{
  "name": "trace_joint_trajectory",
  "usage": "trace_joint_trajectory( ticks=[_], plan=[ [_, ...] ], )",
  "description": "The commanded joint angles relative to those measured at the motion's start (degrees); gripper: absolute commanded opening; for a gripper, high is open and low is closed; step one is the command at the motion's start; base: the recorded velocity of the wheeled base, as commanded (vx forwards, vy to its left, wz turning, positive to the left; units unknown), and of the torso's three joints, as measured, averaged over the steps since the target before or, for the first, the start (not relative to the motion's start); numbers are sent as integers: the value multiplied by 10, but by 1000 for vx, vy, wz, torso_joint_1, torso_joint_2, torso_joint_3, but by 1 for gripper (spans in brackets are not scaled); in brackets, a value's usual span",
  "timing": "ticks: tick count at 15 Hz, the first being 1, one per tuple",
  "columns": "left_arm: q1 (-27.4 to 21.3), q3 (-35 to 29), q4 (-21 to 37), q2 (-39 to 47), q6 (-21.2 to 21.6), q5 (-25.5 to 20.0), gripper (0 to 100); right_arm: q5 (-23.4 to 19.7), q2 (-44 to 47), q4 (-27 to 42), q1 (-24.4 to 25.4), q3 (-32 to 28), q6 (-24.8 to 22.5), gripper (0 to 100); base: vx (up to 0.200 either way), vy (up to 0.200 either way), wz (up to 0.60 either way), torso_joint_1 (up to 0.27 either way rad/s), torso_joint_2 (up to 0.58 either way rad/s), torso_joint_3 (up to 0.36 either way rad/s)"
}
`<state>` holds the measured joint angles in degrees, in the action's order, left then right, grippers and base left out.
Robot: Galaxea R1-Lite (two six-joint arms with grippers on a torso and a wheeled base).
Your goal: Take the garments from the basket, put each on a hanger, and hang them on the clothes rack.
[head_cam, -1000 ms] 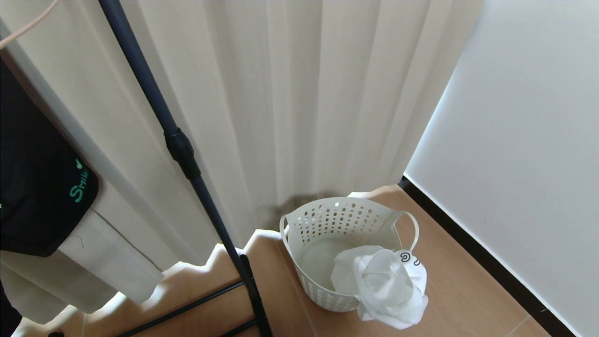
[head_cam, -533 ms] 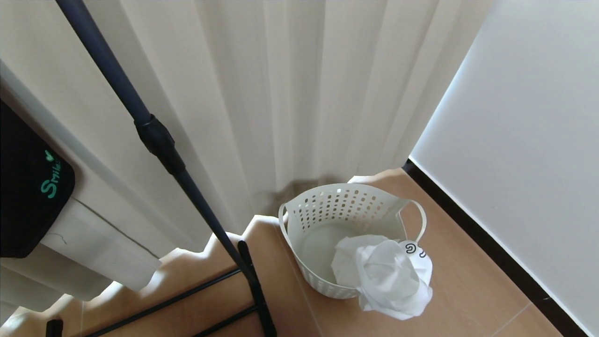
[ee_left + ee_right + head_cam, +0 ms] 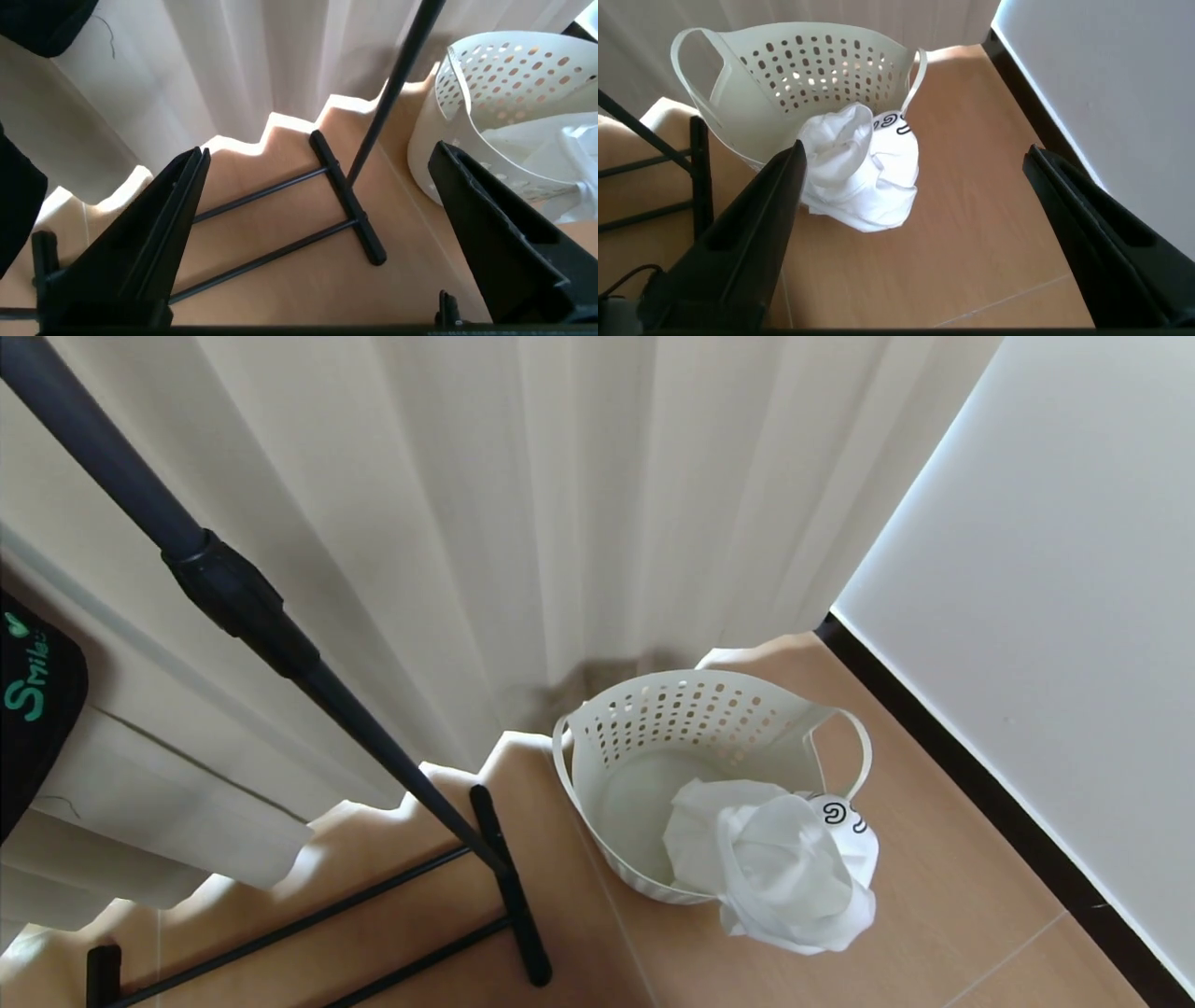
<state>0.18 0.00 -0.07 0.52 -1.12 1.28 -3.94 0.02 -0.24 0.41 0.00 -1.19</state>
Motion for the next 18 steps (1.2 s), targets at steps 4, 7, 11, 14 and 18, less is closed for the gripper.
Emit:
trace_joint_trajectory(
  ticks=[4,7,11,14,18],
  plan=[
    [0,0,0,1,0,0,100,0,0,0,0,0,0,100,0,0,0,1,0,-196],
    [0,0,0,1,0,0,100,0,0,0,0,0,-1,100,0,0,0,2,6,-203],
    [0,0,0,1,-2,0,100,-4,44,11,16,-3,-16,100,0,0,0,4,4,-201],
    [0,0,0,1,-2,0,100,-21,195,-8,103,-4,2,100,0,0,0,2,3,-73],
    [0,0,0,1,-2,1,100,-22,447,-143,145,-60,2,100,0,0,0,0,0,0]
  ],
)
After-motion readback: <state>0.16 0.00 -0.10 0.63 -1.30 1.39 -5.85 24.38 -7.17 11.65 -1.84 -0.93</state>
